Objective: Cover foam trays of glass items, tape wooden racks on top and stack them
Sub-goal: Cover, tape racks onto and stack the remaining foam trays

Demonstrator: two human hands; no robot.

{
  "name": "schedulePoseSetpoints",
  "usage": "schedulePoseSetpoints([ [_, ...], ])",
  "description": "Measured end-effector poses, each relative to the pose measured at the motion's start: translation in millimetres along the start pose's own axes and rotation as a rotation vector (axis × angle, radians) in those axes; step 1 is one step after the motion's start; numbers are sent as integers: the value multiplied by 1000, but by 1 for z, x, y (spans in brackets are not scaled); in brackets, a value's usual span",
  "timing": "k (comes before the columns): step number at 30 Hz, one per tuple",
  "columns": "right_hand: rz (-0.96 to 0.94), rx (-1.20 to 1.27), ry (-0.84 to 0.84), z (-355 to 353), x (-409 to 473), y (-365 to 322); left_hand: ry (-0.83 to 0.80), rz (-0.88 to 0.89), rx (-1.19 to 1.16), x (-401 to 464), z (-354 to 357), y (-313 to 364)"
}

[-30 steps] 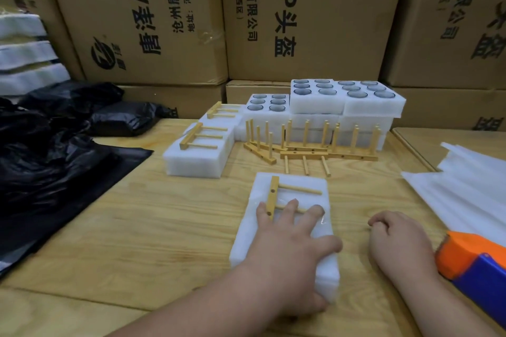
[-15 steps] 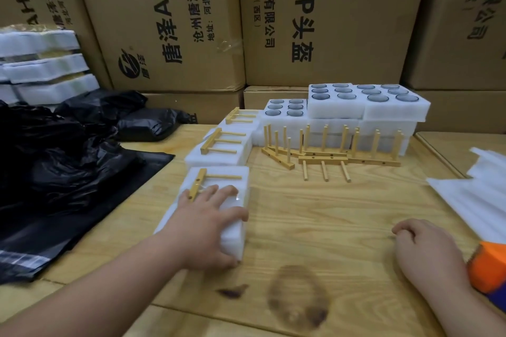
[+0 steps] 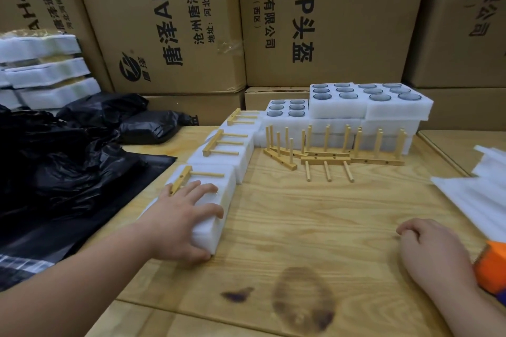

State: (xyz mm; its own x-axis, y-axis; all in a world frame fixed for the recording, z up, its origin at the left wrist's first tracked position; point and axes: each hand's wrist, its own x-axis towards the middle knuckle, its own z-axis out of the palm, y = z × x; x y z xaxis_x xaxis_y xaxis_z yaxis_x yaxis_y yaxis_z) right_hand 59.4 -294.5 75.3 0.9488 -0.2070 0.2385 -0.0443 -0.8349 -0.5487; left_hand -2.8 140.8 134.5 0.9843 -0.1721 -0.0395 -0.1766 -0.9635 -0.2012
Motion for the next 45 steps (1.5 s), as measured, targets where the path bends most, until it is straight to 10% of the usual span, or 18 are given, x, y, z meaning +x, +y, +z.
schedulePoseSetpoints([
  [14,-40,-111,-10,4,1,1,-54,-3,-47,2,-12,5],
  [25,-139,-355,-333,23,16,2,416,316,-351,104,-77,74],
  [45,-145,-308,-222,27,15,-5,142,-100,-23,371,-132,177],
])
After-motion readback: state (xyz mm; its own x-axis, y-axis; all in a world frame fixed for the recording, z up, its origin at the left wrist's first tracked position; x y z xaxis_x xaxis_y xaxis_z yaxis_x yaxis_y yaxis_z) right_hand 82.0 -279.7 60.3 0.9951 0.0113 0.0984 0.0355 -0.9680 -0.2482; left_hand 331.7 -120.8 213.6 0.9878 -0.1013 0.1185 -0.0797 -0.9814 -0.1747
